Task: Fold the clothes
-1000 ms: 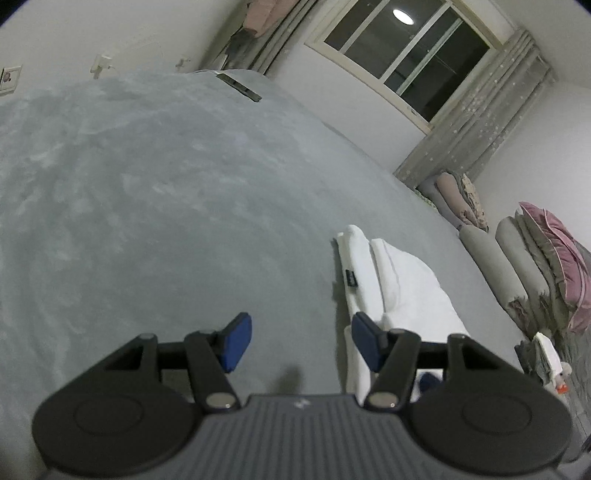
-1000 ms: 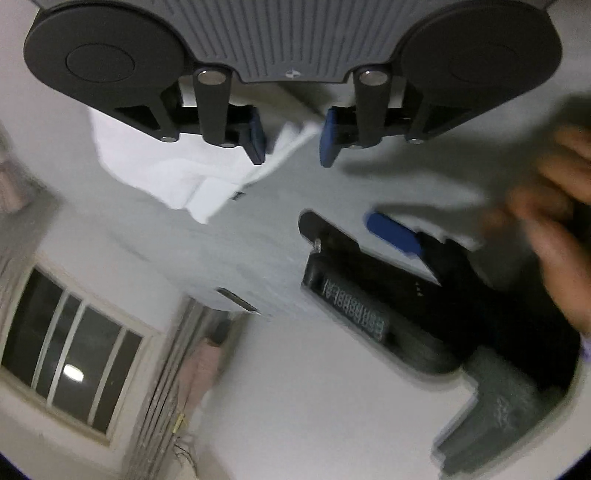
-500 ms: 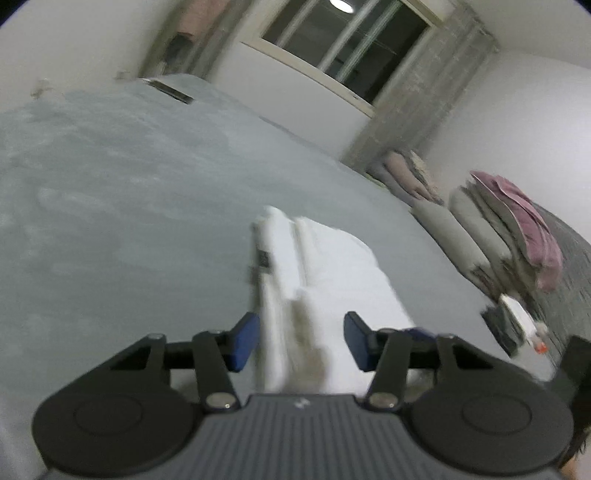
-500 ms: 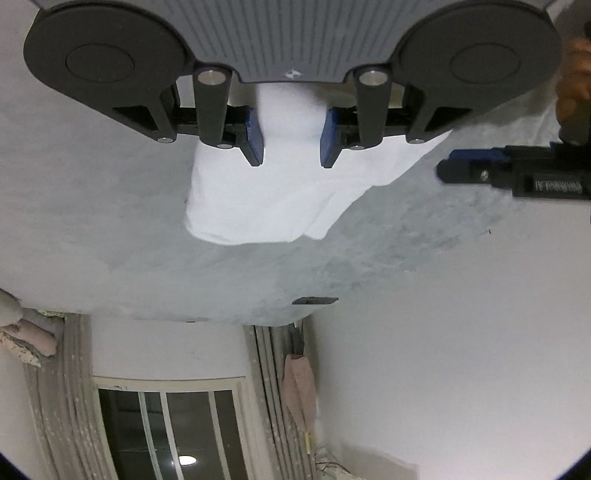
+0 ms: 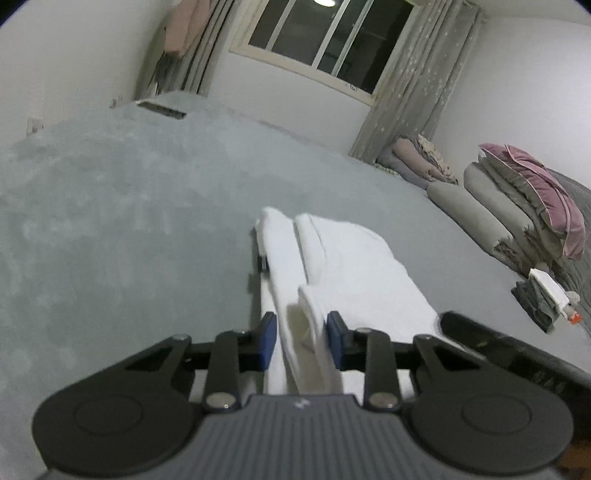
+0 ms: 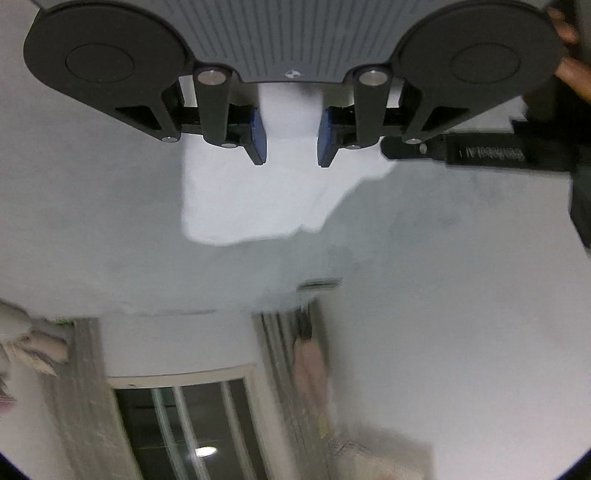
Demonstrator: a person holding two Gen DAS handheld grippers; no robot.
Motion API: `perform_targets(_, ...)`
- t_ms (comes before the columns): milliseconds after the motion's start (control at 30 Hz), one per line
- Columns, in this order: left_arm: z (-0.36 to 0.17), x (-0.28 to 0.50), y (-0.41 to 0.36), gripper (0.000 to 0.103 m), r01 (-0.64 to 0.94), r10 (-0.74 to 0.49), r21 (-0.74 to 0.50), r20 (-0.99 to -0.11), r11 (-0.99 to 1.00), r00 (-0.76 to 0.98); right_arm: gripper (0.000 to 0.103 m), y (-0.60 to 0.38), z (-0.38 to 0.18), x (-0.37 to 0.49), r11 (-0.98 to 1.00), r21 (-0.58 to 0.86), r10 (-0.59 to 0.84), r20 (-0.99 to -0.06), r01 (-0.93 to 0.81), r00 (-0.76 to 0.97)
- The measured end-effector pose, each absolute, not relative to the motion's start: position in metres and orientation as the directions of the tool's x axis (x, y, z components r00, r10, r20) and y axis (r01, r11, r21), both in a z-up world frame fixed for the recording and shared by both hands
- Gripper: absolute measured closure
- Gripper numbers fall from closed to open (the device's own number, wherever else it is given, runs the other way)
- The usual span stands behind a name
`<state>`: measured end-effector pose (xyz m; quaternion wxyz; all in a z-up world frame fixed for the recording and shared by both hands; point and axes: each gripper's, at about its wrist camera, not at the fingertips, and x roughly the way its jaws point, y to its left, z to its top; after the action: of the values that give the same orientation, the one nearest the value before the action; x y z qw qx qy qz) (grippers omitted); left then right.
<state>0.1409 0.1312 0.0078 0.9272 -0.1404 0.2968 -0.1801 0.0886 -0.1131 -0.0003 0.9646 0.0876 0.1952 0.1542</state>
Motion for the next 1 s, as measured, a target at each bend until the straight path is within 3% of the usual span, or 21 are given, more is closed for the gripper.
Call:
perform_targets(200,0.005,0.138,0.121,0.077,0.29,-0.44,-0.351,-0.506,0.891,0.741,0.071,-0.14,-0.004,0.09,0.94,0.265,0.31,-0.401,-0.215,0.862)
perform_targets(367,-0.005,0.142,0.116,0.076,0.296,-0.442,-0.342,-0.523,0.892,0.729,0.069,-0.115,-0.01,0.087,0.969,0.127,0.246,-0.454,-0.211,0.856)
perform_targets(433,-0.006,0.144,0.115,0.083,0.293,-0.435,-0.334,-0.526,0.896,0.731,0.069,-0.109,-0.01,0.088,0.974,0.09,0.226,-0.467,-0.208,0.855)
perform_targets(567,-0.002,0.146,0.113,0.096,0.282,-0.421,-0.329,-0.515,0.901,0.746,0.069,-0.107,-0.011,0.089,0.975,0.079,0.222,-0.453,-0.209,0.863)
perform_targets(733,0.012,0.145,0.111,0.098,0.272,-0.392,-0.299,-0.491,0.915,0.778,0.069,-0.126,-0.009,0.092,0.95,0.225,0.292,-0.406,-0.215,0.866)
perform_targets(867,0.024,0.143,0.112,0.098,0.258,-0.354,-0.258,-0.461,0.931,0.814,0.069,-0.121,-0.005,0.088,0.947,0.223,0.302,-0.387,-0.229,0.871)
perform_targets(1000,0.0,0.152,0.11,0.097,0.215,-0.32,-0.251,-0.541,0.944,0.778,0.068,-0.108,-0.006,0.087,0.957,0.169,0.285,-0.41,-0.235,0.866)
